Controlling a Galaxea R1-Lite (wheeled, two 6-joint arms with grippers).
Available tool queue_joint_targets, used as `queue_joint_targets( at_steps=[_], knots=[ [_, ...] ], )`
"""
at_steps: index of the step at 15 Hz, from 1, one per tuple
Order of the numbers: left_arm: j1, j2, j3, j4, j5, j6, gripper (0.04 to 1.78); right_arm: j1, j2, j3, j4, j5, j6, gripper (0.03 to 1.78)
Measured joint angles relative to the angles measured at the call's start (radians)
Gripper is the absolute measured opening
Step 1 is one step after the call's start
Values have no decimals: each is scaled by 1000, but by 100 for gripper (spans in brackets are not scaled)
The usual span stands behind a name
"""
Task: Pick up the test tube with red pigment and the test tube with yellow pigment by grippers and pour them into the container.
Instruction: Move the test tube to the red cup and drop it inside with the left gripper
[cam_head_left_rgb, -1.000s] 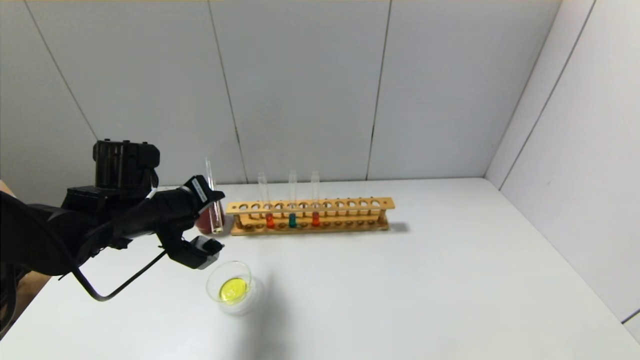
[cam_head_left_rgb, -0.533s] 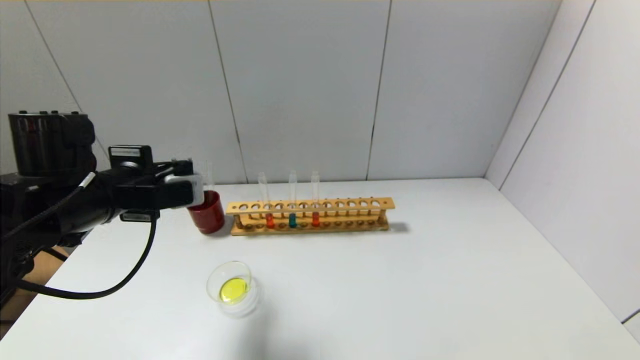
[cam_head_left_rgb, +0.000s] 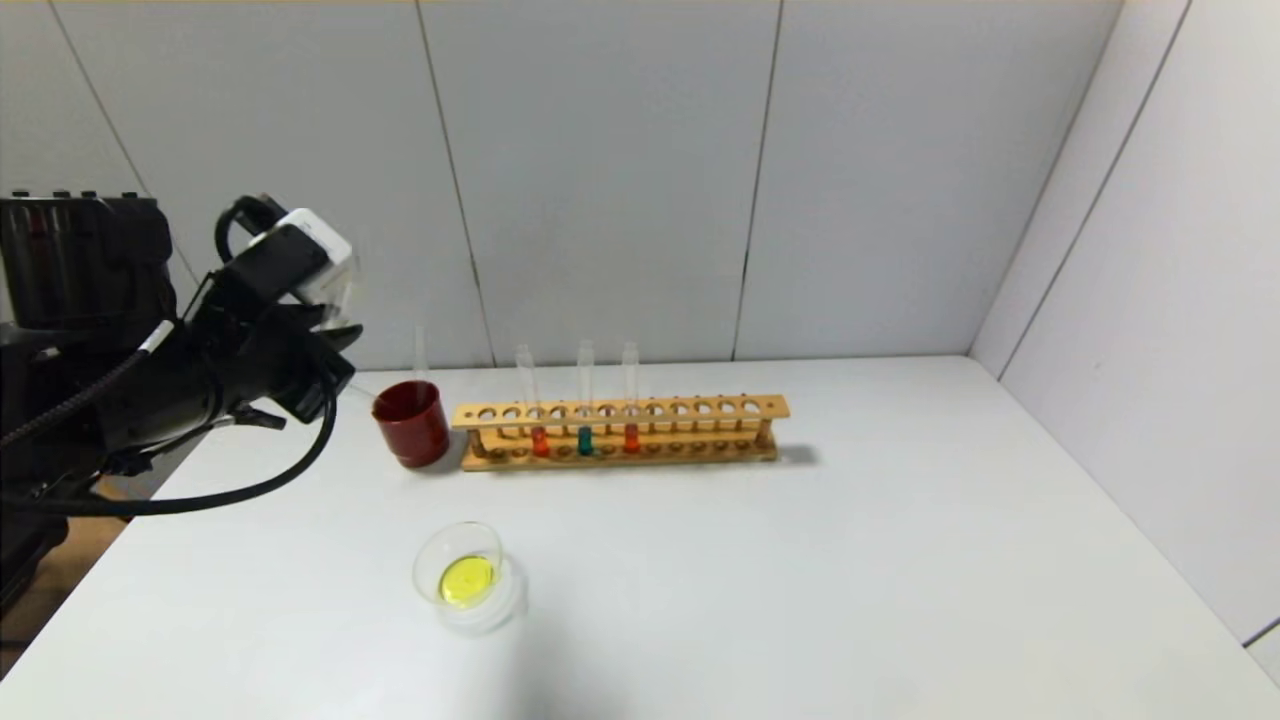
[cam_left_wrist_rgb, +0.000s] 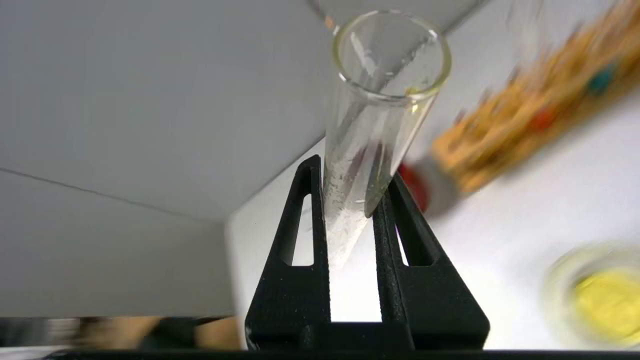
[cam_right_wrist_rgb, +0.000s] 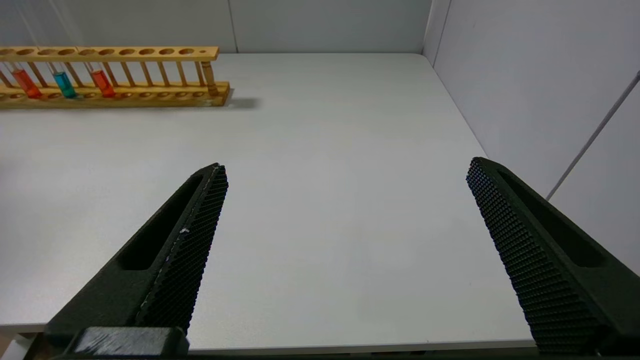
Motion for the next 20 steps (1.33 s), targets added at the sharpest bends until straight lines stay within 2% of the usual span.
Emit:
queue_joint_targets(
  at_steps=[2,4,11,16,20],
  knots=[
    [4,17,-21,-43,-19,-203,31,0,0,0,0,0,0,175],
    [17,53,-29,-88,-23,-321,31,0,0,0,0,0,0,175],
    [83,253,-87,-236,-27,-373,31,0,0,0,0,0,0,175],
    [107,379,-193,-237,-35,-520,31,0,0,0,0,0,0,175],
    [127,427,-215,-204,-35,-527,31,0,0,0,0,0,0,175]
  ],
)
